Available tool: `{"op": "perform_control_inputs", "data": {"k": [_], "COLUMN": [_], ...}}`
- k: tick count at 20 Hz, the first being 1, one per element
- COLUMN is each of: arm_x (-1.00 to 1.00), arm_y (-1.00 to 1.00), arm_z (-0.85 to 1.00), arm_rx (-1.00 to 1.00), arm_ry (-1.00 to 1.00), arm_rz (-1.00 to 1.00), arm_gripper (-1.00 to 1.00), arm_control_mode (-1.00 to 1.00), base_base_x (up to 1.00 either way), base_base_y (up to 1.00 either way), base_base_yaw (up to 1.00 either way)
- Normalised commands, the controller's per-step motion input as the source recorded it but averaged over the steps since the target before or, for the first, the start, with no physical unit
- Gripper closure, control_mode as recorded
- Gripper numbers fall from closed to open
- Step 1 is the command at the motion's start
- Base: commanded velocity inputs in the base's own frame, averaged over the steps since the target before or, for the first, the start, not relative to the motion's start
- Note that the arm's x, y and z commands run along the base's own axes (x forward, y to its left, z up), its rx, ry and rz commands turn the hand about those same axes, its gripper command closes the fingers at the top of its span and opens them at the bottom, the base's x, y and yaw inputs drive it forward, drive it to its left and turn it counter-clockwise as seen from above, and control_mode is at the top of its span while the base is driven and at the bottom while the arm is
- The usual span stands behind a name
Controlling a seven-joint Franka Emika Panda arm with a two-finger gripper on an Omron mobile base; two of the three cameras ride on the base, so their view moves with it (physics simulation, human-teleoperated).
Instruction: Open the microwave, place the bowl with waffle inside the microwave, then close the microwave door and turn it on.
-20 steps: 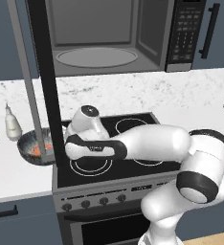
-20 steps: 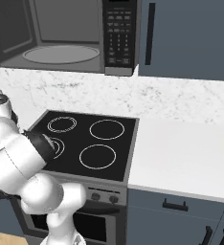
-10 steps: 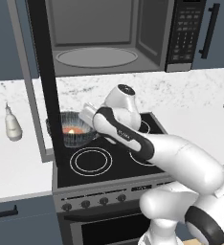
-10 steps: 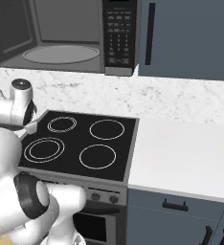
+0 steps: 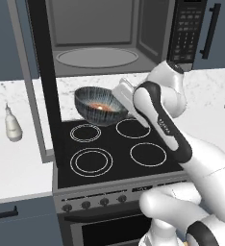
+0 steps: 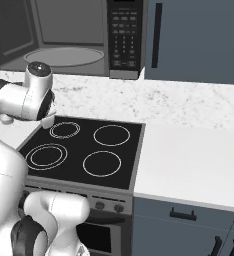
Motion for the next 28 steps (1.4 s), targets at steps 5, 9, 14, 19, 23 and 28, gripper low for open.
{"op": "perform_control_inputs", "data": {"k": [5, 9, 14, 19, 23, 28], "arm_x": [-0.34, 0.0, 0.05, 0.46, 0.78, 0.75], "arm_y": [-0.6, -0.01, 0.0, 0.0, -0.13, -0.07], "arm_z": [0.92, 0.01, 0.5, 0.88, 0.54, 0.22], "arm_rx": [0.05, 0.0, -0.02, -0.11, -0.12, -0.04], "arm_ry": [-0.15, -0.02, -0.06, -0.12, 0.0, -0.06], "arm_rz": [-0.01, -0.02, 0.0, -0.05, -0.19, -0.23], "arm_gripper": [1.0, 1.0, 1.0, 1.0, 1.0, 1.0], "arm_control_mode": [-1.0, -1.0, -1.0, -1.0, -1.0, -1.0], "base_base_x": [0.0, 0.0, 0.0, 0.0, 0.0, 0.0], "base_base_y": [0.0, 0.0, 0.0, 0.0, 0.0, 0.0], "base_base_yaw": [0.0, 0.0, 0.0, 0.0, 0.0, 0.0]}}
